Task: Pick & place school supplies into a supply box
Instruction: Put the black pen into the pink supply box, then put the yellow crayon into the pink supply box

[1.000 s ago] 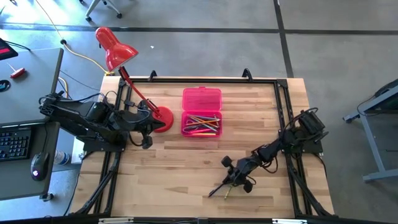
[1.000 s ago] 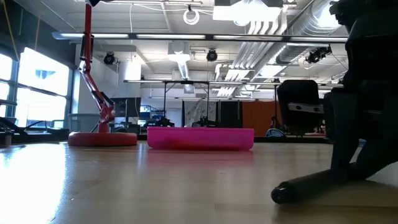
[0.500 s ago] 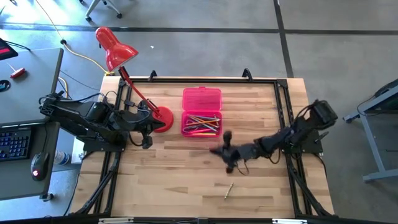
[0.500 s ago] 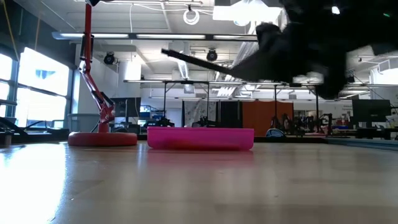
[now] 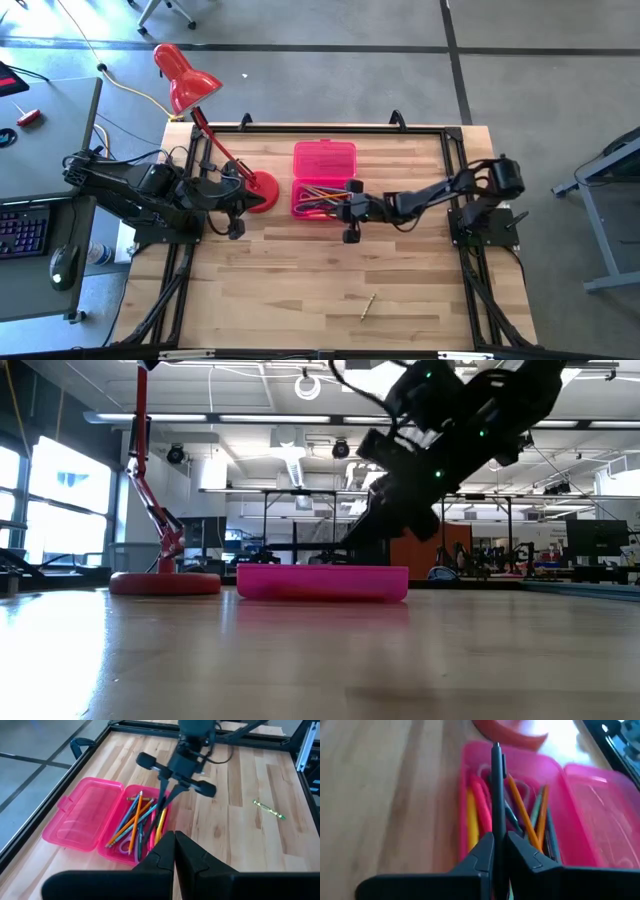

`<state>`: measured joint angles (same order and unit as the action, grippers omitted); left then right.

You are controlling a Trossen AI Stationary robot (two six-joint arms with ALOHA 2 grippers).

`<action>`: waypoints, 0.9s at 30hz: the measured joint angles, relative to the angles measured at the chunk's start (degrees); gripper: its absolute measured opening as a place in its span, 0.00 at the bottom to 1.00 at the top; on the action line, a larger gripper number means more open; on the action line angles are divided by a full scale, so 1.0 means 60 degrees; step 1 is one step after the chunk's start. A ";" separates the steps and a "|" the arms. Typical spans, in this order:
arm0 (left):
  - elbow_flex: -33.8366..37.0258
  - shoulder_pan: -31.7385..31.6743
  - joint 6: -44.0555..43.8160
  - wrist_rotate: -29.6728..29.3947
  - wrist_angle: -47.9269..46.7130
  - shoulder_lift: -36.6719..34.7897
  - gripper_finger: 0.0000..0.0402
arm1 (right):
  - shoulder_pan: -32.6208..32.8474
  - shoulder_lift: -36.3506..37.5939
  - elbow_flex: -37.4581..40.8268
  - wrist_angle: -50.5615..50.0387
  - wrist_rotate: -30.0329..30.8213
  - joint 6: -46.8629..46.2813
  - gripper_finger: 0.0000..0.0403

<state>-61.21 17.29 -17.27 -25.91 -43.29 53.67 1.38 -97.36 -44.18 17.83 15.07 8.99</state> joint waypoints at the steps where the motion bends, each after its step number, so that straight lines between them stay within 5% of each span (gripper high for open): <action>1: 0.0000 0.0001 0.0003 0.0020 -0.0049 0.0000 0.10 | -0.0087 -0.0086 0.0002 0.0005 -0.0001 -0.0012 0.06; 16: 0.0000 -0.0001 0.0006 0.0306 -0.0066 0.0000 0.10 | 0.0040 -0.0120 0.0011 0.0044 0.0300 -0.0017 0.18; 27: 0.0000 -0.0001 0.0005 0.0429 -0.0051 0.0000 0.10 | 0.3128 0.1155 -0.0011 -0.0377 -0.3736 0.1039 0.18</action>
<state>-61.21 17.28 -17.24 -23.33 -43.59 53.67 20.14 -90.44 -44.25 15.56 -7.34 15.23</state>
